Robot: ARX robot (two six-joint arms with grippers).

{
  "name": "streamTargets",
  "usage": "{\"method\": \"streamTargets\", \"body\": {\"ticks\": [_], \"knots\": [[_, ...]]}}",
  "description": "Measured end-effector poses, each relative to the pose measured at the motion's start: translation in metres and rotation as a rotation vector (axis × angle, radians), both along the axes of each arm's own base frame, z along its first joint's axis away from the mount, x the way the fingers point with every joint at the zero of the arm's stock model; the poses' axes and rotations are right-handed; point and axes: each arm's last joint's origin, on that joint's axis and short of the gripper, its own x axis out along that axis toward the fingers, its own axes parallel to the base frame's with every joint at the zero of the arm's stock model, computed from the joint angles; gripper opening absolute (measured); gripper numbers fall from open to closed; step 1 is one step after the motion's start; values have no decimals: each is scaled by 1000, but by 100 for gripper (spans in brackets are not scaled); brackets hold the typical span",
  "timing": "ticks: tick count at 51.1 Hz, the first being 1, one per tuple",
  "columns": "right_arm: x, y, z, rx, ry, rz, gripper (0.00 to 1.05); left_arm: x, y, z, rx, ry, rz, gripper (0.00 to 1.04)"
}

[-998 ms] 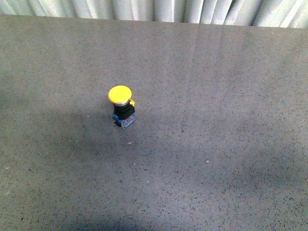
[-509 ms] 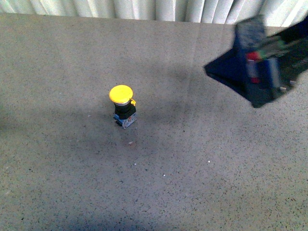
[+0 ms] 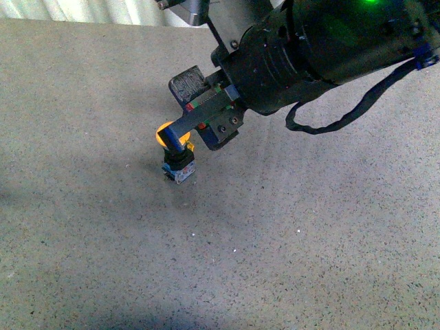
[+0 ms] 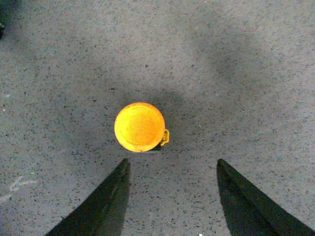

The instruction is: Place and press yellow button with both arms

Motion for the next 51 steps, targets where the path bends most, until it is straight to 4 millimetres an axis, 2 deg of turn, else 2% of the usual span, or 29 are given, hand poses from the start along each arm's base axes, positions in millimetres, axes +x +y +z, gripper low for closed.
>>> {"method": "streamTargets", "body": {"ticks": [9, 10, 25, 40, 51], "knots": [[7, 14, -5, -9, 15, 25, 2, -7, 0, 1, 0, -3, 0, 1], [7, 15, -6, -13, 15, 30, 1, -7, 0, 1, 0, -4, 0, 1], [16, 25, -13, -11, 35, 43, 1, -14, 0, 1, 0, -4, 0, 1], [19, 29, -20, -19, 56, 49, 1, -19, 0, 1, 0, -4, 0, 1], [21, 30, -26, -32, 82, 47, 1, -29, 0, -3, 0, 10, 0, 1]]}}
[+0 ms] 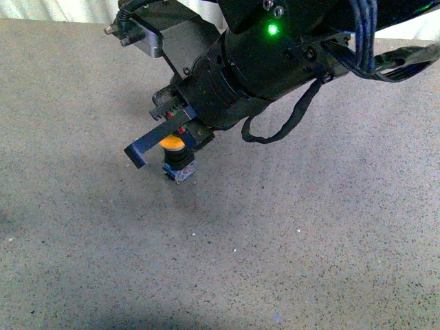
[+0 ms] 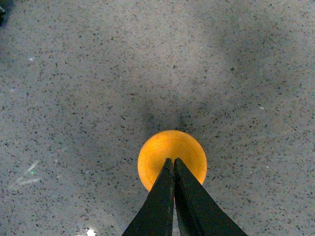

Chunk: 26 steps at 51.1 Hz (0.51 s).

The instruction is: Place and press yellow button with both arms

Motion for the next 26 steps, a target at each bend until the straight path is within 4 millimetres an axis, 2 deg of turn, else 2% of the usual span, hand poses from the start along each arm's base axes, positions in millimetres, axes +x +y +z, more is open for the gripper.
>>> {"method": "streamTargets", "body": {"ticks": [21, 26], "knots": [[-2, -2, -9, 10, 57, -23, 1, 0, 0, 0, 0, 3, 1, 1], [-1, -4, -5, 39, 53, -34, 1, 0, 0, 0, 0, 3, 2, 1]]}}
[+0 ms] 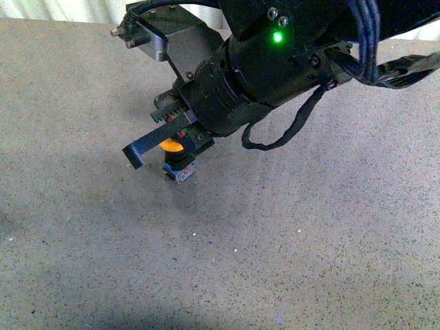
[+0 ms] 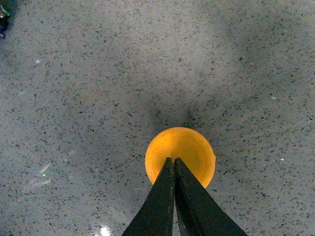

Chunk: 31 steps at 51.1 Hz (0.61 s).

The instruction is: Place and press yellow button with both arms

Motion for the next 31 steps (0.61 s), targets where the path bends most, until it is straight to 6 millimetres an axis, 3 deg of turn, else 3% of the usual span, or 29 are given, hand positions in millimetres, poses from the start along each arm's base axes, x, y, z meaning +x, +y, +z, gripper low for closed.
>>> {"method": "streamTargets", "body": {"ticks": [9, 16, 20, 22, 24, 26, 31], "knots": [[4, -12, 20, 98, -25, -62, 1, 0, 0, 0, 0, 0, 0, 1], [-2, -46, 79, 214, -186, -172, 1, 0, 0, 0, 0, 0, 0, 1], [-22, -71, 111, 235, -314, -244, 16, 0, 0, 0, 0, 0, 0, 1], [-38, -83, 119, 226, -525, -423, 8, 0, 0, 0, 0, 0, 0, 1], [-53, -96, 121, 241, -684, -563, 1, 0, 0, 0, 0, 0, 0, 1], [-63, -106, 120, 257, -756, -637, 1, 0, 0, 0, 0, 0, 0, 1], [-92, -131, 104, 281, -824, -695, 1, 0, 0, 0, 0, 0, 0, 1]]}}
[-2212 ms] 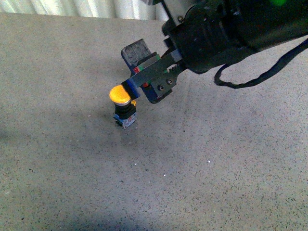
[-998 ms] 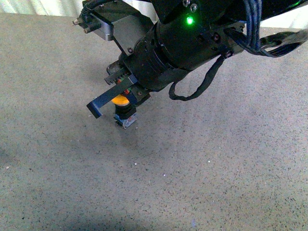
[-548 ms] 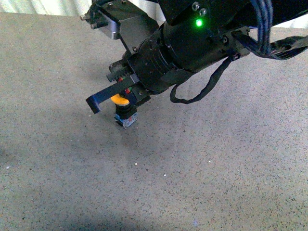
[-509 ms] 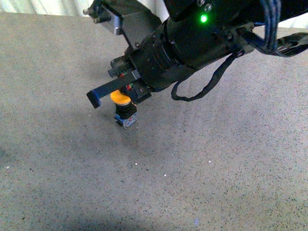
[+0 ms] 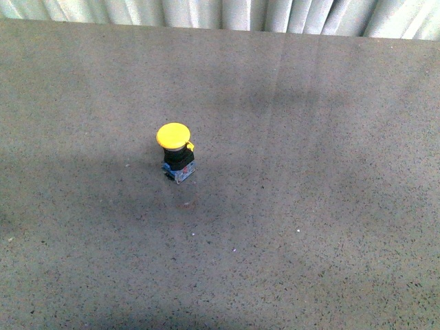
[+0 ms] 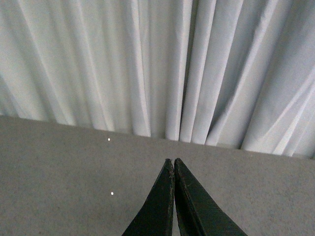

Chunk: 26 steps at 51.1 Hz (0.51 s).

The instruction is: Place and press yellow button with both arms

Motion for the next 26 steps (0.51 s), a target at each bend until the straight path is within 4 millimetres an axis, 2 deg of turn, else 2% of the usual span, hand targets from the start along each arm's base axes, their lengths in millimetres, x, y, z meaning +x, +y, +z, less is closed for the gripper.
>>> {"method": "streamTargets", "body": {"ticks": [4, 11, 26], "knots": [[-19, -12, -19, -8, 31, 10, 1, 0, 0, 0, 0, 0, 0, 1], [-47, -30, -33, -7, 30, 7, 1, 0, 0, 0, 0, 0, 0, 1], [-78, -45, -48, -6, 32, 2, 1, 0, 0, 0, 0, 0, 0, 1]]}}
